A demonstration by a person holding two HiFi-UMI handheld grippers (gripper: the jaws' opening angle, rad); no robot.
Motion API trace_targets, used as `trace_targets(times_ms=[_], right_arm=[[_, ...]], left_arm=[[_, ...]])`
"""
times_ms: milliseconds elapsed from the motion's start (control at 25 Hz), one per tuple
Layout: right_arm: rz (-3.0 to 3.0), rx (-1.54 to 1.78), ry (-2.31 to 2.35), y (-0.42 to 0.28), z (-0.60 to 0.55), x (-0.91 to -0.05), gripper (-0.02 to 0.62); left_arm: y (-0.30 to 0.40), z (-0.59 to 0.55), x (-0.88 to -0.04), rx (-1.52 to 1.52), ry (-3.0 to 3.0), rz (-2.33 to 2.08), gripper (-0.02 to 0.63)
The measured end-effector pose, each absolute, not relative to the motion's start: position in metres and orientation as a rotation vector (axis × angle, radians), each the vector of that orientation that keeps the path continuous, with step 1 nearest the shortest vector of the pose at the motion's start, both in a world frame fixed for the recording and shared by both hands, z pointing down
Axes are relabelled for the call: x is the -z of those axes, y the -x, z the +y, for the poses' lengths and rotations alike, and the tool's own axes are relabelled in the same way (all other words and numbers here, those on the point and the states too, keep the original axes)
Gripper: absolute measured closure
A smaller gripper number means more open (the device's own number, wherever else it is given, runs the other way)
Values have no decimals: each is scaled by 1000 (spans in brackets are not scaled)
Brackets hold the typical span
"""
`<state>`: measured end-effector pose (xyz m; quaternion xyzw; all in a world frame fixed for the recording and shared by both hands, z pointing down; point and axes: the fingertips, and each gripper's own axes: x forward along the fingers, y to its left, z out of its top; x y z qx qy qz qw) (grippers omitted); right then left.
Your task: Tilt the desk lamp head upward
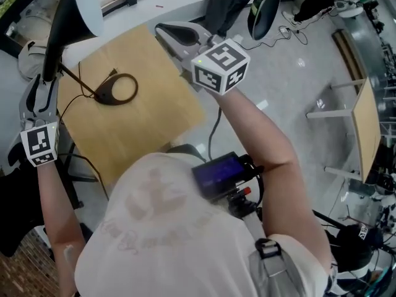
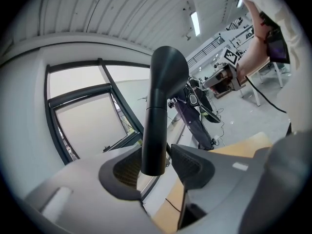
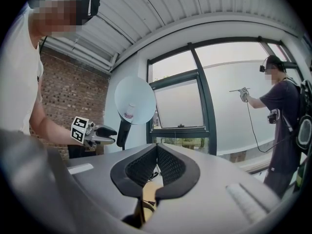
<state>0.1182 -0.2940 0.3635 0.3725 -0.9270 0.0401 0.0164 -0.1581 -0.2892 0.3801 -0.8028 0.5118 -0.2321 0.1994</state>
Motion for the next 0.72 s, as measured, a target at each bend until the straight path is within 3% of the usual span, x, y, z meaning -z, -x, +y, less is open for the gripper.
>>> trace_targets(times_ms=[280, 600, 720], right_arm=[[-2877, -111, -1134, -99, -289, -362, 583], [-2779, -218, -1169, -103, -236, -397, 583], [-2774, -299, -1188, -107, -212, -409, 583]], left_arm=[[175, -266, -383, 452, 2408, 1558, 463], [156, -201, -439, 325, 2737, 1519, 600], [141, -175, -457, 266, 2873, 1455, 604]])
